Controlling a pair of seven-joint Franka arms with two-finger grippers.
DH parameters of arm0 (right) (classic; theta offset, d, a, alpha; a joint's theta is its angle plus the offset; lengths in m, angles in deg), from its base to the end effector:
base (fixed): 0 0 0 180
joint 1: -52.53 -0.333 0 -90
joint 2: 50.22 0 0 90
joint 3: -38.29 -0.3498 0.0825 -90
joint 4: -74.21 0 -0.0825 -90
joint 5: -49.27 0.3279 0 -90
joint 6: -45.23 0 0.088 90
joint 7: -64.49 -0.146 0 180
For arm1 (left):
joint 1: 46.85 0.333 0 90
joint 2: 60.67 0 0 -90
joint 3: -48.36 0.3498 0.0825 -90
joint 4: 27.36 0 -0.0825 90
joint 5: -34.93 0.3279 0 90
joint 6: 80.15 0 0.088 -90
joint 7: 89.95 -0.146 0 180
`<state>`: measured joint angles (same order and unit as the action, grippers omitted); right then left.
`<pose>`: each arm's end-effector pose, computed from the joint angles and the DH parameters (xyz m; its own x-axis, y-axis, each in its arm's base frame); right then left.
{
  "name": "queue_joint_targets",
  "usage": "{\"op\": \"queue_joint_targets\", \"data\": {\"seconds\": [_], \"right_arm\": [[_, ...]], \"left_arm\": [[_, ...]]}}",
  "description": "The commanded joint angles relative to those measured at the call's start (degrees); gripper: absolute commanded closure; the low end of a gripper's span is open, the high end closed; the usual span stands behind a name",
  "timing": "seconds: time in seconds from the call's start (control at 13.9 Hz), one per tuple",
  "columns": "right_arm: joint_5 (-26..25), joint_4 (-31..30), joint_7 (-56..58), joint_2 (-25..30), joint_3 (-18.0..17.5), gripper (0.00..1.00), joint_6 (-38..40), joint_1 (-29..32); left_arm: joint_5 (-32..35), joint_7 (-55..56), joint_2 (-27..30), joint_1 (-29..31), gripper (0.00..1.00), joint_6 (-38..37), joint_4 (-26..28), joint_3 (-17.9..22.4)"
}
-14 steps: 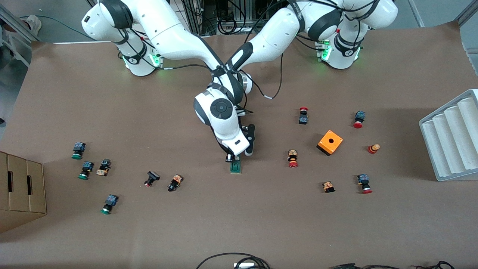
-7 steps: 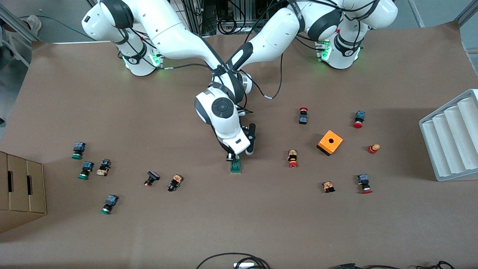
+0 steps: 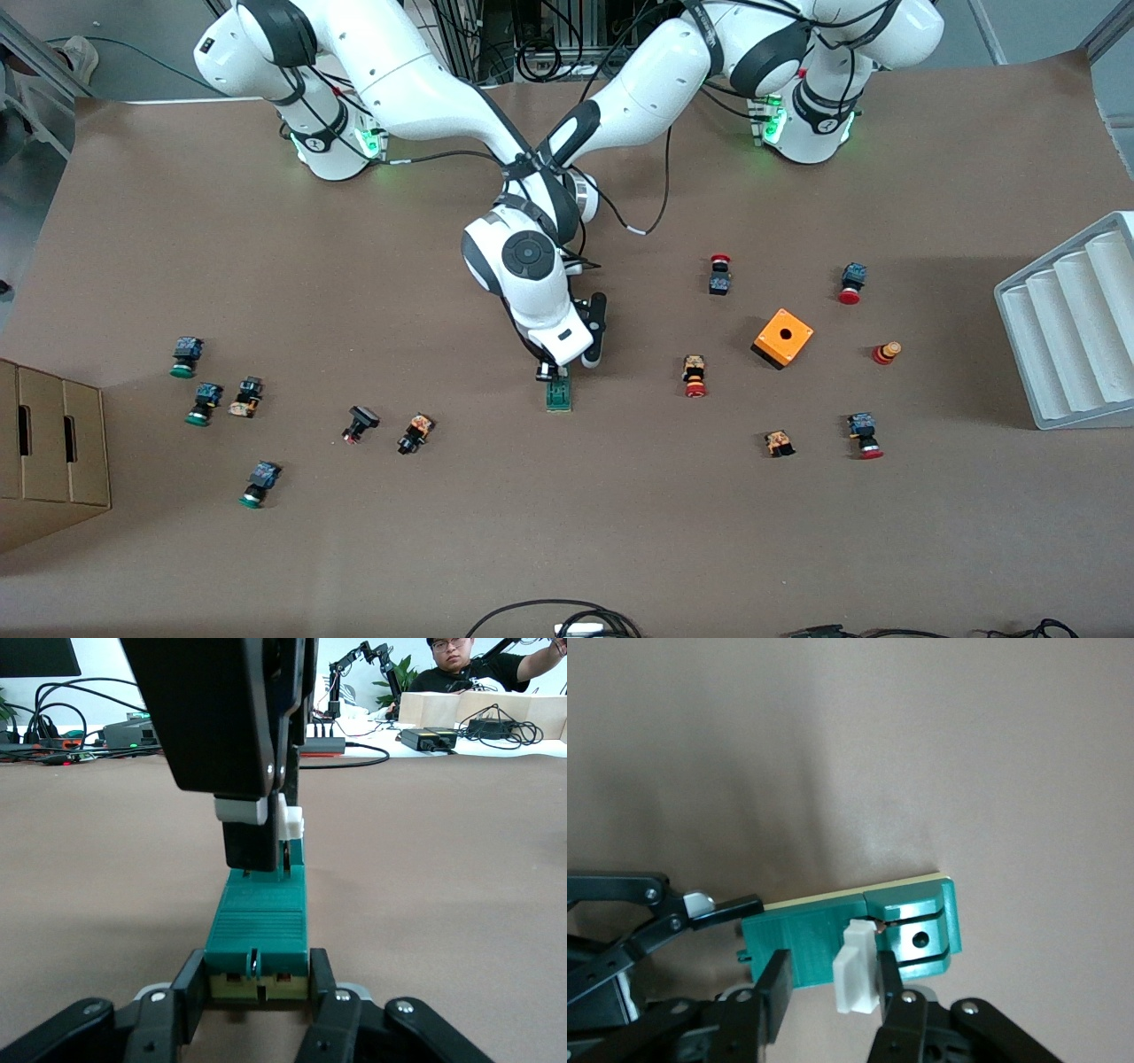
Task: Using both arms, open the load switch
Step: 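Press the white lever down into the contacts with the right gripper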
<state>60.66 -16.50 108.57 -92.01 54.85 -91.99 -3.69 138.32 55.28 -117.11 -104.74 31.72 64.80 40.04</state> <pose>0.5072 0.4738 0.2550 0.1626 0.9851 0.0567 0.9795 -0.1681 0.1113 0.3748 -0.5609 0.1098 0.3113 0.0131 0.9502 0.0673 -0.9977 -0.0083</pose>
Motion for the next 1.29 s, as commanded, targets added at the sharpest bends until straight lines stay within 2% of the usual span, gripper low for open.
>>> {"op": "queue_joint_targets", "data": {"seconds": [0.0, 1.22], "right_arm": [[0.92, -2.81, -0.58, 3.11, -0.30, 0.55, 0.29, -0.64], [0.83, -3.78, -1.28, 2.85, -0.47, 0.57, 0.20, -0.73]], "left_arm": [[0.23, 0.85, -2.62, 0.41, 0.48, 1.50, -1.29, 0.59], [0.23, 0.76, -2.54, 0.41, 0.48, 1.50, -1.38, 0.59]]}}
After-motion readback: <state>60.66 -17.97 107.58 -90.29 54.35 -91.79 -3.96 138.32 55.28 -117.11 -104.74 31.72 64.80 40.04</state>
